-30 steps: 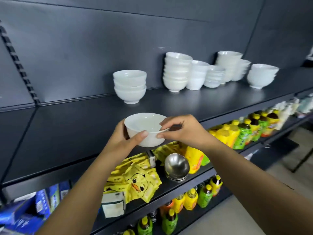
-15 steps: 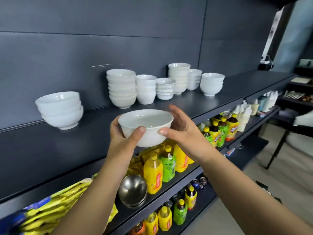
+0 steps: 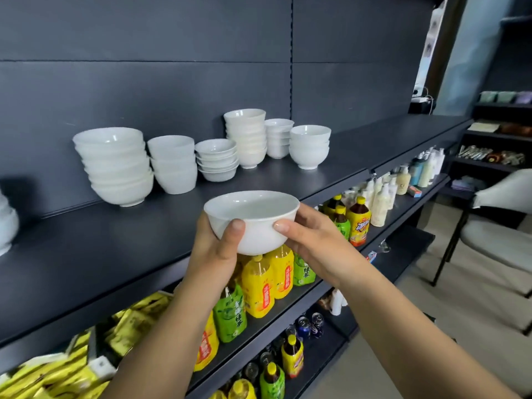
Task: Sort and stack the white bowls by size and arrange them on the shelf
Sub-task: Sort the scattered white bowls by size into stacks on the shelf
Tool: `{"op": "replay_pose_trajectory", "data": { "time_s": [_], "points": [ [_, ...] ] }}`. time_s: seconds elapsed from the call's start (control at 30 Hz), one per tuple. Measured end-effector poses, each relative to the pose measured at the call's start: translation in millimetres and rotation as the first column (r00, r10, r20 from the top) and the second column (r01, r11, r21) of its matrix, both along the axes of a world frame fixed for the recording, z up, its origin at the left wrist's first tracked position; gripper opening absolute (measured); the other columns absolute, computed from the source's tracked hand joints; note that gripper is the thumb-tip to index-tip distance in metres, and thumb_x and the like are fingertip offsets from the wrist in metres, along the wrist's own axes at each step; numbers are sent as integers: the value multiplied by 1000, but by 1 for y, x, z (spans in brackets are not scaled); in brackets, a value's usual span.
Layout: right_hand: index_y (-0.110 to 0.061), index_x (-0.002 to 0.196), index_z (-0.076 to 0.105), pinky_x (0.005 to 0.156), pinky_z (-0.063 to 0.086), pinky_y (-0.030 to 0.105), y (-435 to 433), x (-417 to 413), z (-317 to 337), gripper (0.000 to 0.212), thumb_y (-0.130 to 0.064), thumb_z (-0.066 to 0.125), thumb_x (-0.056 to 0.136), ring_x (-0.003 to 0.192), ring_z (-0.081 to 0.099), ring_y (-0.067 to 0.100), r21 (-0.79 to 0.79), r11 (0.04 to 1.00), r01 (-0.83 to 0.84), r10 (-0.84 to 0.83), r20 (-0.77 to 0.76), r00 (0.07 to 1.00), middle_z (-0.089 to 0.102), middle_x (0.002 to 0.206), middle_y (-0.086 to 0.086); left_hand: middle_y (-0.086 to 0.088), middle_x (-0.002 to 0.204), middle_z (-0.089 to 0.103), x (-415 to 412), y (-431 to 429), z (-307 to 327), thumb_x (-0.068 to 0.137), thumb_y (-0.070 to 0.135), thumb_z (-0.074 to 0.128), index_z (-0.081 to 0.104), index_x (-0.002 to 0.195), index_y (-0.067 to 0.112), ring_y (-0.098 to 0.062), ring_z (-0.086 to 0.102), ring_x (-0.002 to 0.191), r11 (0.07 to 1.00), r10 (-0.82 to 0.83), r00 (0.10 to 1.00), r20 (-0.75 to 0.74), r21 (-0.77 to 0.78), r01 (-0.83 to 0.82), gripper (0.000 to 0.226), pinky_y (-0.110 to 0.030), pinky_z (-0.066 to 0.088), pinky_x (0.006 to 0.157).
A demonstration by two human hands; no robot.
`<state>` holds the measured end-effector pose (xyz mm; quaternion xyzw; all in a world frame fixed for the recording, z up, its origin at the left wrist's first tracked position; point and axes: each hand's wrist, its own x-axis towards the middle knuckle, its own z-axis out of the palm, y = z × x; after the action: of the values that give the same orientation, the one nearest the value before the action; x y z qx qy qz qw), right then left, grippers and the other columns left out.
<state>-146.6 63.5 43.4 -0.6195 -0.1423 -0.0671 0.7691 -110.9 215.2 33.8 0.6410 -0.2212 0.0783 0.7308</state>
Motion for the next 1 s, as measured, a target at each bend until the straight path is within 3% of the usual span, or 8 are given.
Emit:
{"op": "replay_pose_trajectory", "data": {
  "time_s": [0.1,0.23,0.37,0.5,0.63,0.83,0.9,1.0],
  "points": [
    [-17,105,61,80,51,19,-18,21,1,43,-24,70,64,97,64,8,4,1000,-13,13,-5,1000,71,99,-6,5,107,65,21,-17,-2,33,89,62,52,108,27,-17,63,103,1000,-7,1000,6,19,7,97,-42,53,85],
    [-15,101,61,81,52,18,-36,62,5,30,-12,70,73,91,66,5,9,999,-33,34,-22,999,72,92,-7,13,98,69,63,-40,1,35,89,60,56,102,30,-9,64,99,1000,-5,1000,27,-2,5,89,-35,53,86],
    [-14,100,61,83,52,18,-70,116,25,32,-19,65,69,88,66,2,-35,998,-45,44,-40,998,70,96,-6,5,109,68,115,-71,17,42,86,62,62,105,33,-16,62,108,999,-32,997,69,-23,33,83,-49,47,96],
    [-18,101,62,86,52,19,-114,167,56,31,-22,72,73,96,64,3,-167,985,-47,43,-29,999,70,97,-10,-2,126,60,168,-104,48,44,87,61,49,129,19,-20,56,118,997,-83,989,119,17,81,109,-50,42,101],
    [-19,94,64,85,51,21,-158,211,85,29,-24,75,68,81,66,2,-232,973,10,-3,33,999,72,84,-11,-4,126,59,215,-142,79,44,88,60,47,128,18,-23,55,118,996,-69,986,151,68,59,110,-50,42,100],
    [-21,94,67,96,48,35,-227,276,117,48,-39,78,50,101,64,19,-408,909,82,-34,122,992,70,104,4,24,82,69,273,-184,123,40,74,71,56,95,26,13,61,79,948,-96,964,247,318,13,75,-7,45,67],
    [-20,98,65,94,48,30,-246,299,127,45,-26,82,57,100,64,15,-441,895,66,9,165,986,68,107,5,30,77,67,289,-191,139,51,62,75,58,89,30,16,59,75,883,-143,964,226,469,21,53,-3,43,65],
    [-23,96,64,95,47,24,-271,342,139,39,-23,77,59,95,64,5,-463,886,14,84,191,978,69,97,-8,17,75,64,321,-207,156,55,58,76,59,78,29,3,56,72,799,-79,978,194,599,-54,41,-10,41,67]
  ]
}}
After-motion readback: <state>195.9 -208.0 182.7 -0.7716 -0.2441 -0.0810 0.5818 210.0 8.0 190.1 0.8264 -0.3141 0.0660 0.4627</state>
